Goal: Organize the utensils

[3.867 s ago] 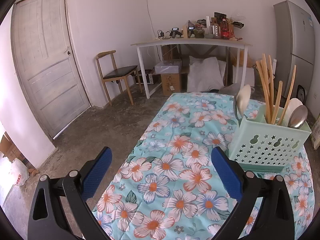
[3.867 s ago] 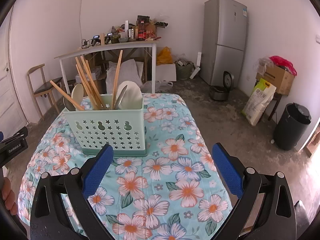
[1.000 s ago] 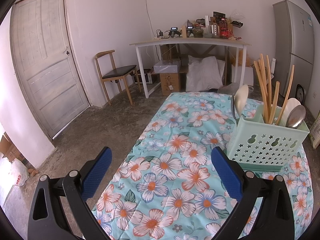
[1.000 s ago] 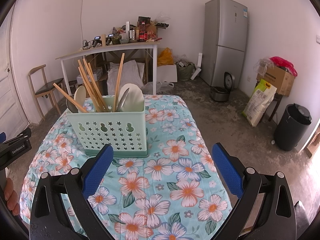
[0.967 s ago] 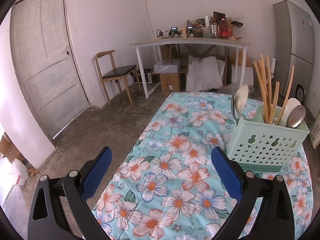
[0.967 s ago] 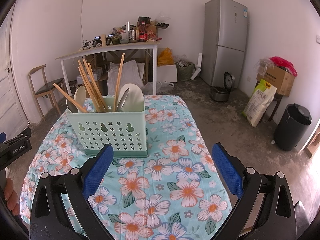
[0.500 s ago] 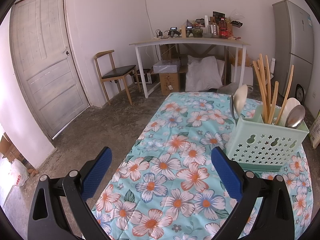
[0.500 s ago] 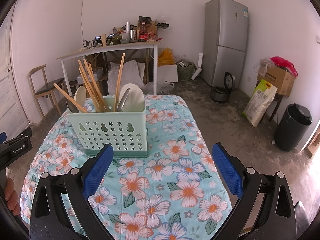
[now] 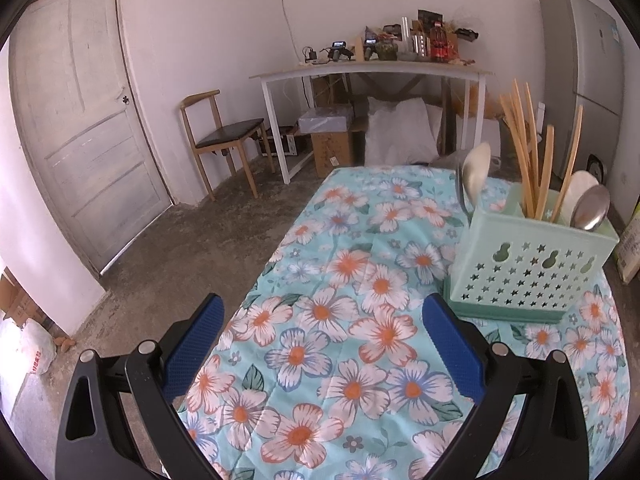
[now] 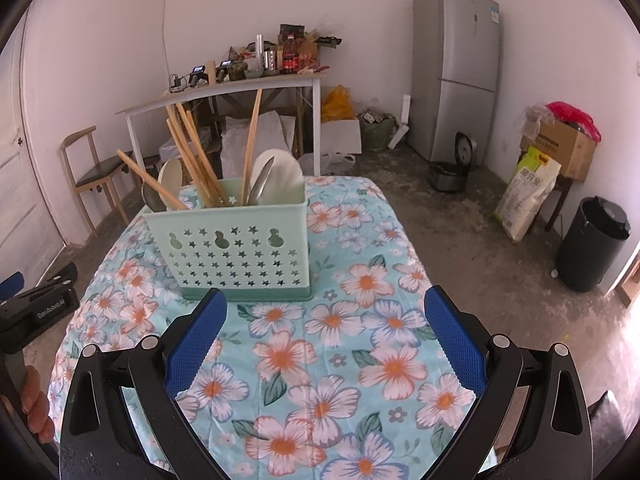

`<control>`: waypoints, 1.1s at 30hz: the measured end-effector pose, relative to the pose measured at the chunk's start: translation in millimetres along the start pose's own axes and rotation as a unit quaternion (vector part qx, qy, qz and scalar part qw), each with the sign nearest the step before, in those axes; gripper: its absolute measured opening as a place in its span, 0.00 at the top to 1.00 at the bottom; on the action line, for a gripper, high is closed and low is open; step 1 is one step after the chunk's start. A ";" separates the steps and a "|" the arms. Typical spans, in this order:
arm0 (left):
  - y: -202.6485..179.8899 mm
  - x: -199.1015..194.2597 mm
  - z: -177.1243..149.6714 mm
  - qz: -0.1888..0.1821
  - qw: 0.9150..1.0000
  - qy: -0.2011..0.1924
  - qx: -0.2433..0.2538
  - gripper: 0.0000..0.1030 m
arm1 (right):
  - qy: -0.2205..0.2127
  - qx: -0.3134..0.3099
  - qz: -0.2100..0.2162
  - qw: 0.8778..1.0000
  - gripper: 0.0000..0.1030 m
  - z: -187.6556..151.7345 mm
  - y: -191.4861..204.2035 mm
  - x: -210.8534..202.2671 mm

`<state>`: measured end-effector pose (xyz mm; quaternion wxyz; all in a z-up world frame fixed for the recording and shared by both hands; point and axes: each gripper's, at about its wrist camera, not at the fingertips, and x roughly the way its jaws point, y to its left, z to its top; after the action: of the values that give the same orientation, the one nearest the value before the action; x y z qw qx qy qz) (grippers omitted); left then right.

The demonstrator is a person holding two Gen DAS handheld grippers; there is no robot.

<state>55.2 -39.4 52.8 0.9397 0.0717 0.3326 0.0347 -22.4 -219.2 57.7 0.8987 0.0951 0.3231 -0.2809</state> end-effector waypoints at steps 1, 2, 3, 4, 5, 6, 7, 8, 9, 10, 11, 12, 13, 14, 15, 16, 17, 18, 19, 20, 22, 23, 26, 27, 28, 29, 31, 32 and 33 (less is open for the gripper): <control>-0.4 0.8 -0.3 0.001 1.000 0.000 0.002 0.06 | 0.000 0.000 0.001 1.000 0.08 -0.4 0.6 0.7; -1.5 0.6 -0.6 0.002 1.000 0.000 0.003 0.05 | 0.000 0.001 0.002 1.000 0.08 -0.9 0.5 1.4; -0.3 2.2 0.2 0.002 1.000 0.000 0.004 0.05 | 0.001 0.002 0.002 1.000 0.08 -1.3 -1.6 1.8; 0.7 2.9 0.6 0.001 1.000 0.001 0.005 0.05 | 0.002 0.004 0.003 1.000 0.08 -1.5 -3.1 2.6; 0.7 2.8 0.7 0.002 1.000 0.000 0.004 0.05 | 0.003 0.006 0.003 1.000 0.08 -1.5 -4.1 3.0; -0.4 1.3 0.1 0.002 1.000 0.000 0.004 0.06 | 0.004 0.007 0.003 1.000 0.08 -1.0 -5.3 3.3; -0.4 1.6 0.4 0.002 1.000 0.000 0.004 0.06 | 0.004 0.009 0.003 1.000 0.08 -1.4 -6.4 3.4; 0.8 2.9 1.0 0.001 1.000 0.001 0.004 0.06 | 0.004 0.011 0.004 1.000 0.08 -1.7 -7.5 3.4; 0.8 2.9 0.9 0.001 1.000 0.001 0.004 0.05 | 0.005 0.011 0.004 1.000 0.08 -1.7 -8.7 3.1; -0.5 1.7 0.7 0.001 1.000 0.002 0.005 0.06 | 0.005 0.012 0.005 1.000 0.08 -1.7 -9.2 3.0; 0.4 3.8 1.1 0.001 1.000 0.002 0.005 0.05 | 0.005 0.013 0.005 1.000 0.08 -1.7 -9.7 3.1; -0.5 2.6 1.1 0.002 1.000 0.002 0.005 0.05 | 0.005 0.013 0.005 1.000 0.08 -1.8 -10.3 3.3; -0.3 2.9 1.1 0.002 1.000 0.002 0.005 0.05 | 0.005 0.013 0.005 1.000 0.08 -1.7 -10.3 3.3; 0.2 3.7 1.1 0.001 1.000 0.002 0.005 0.05 | 0.005 0.013 0.006 1.000 0.08 -1.7 -10.2 3.2; -0.7 2.7 0.8 0.002 1.000 0.001 0.005 0.05 | 0.006 0.013 0.006 1.000 0.08 -1.3 -9.9 3.2; -0.2 3.4 1.0 0.001 1.000 0.001 0.005 0.06 | 0.006 0.013 0.006 1.000 0.08 -1.3 -10.0 3.1; -0.6 3.1 0.8 0.001 1.000 0.002 0.004 0.05 | 0.006 0.013 0.007 1.000 0.08 -1.4 -10.2 3.1; 0.4 4.2 1.5 0.001 1.000 0.002 0.004 0.05 | 0.006 0.013 0.007 1.000 0.08 -1.4 -10.1 3.1; -0.3 3.9 1.3 0.001 1.000 0.003 0.004 0.05 | 0.006 0.013 0.008 1.000 0.08 -1.6 -10.0 3.1; 0.1 4.1 1.3 0.001 1.000 0.002 0.004 0.06 | 0.005 0.012 0.008 1.000 0.08 -2.0 -9.7 2.9; 0.9 3.9 1.7 0.001 1.000 0.003 0.003 0.05 | 0.006 0.011 0.008 1.000 0.08 -2.4 -8.9 3.1; 0.8 3.8 1.6 0.000 1.000 0.003 0.003 0.05 | 0.006 0.011 0.008 1.000 0.08 -2.6 -8.8 3.0; 0.3 3.7 1.5 0.000 1.000 0.003 0.004 0.06 | 0.006 0.011 0.008 1.000 0.08 -2.6 -8.3 2.9; 0.2 3.6 1.5 0.000 1.000 0.003 0.004 0.05 | 0.006 0.011 0.008 1.000 0.08 -2.6 -8.3 2.8; 0.1 3.4 1.5 0.000 1.000 0.004 0.003 0.05 | 0.006 0.012 0.008 1.000 0.08 -2.6 -8.1 2.7; -0.3 2.8 1.5 -0.001 1.000 0.004 0.003 0.05 | 0.006 0.012 0.008 1.000 0.08 -2.7 -8.0 2.5; 0.4 3.9 1.5 -0.001 1.000 0.004 0.003 0.05 | 0.006 0.011 0.008 1.000 0.08 -2.4 -8.2 2.9; 1.7 4.4 1.7 -0.002 1.000 0.004 0.003 0.06 | 0.006 0.011 0.008 1.000 0.08 -2.5 -7.9 2.6; 1.4 3.5 1.5 -0.003 1.000 0.004 0.003 0.05 | 0.006 0.011 0.008 1.000 0.08 -2.6 -7.8 2.1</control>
<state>58.9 -37.8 52.0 0.9382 0.0734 0.3368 0.0315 -26.8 -225.6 54.5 0.8981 0.1090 0.3243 -0.2765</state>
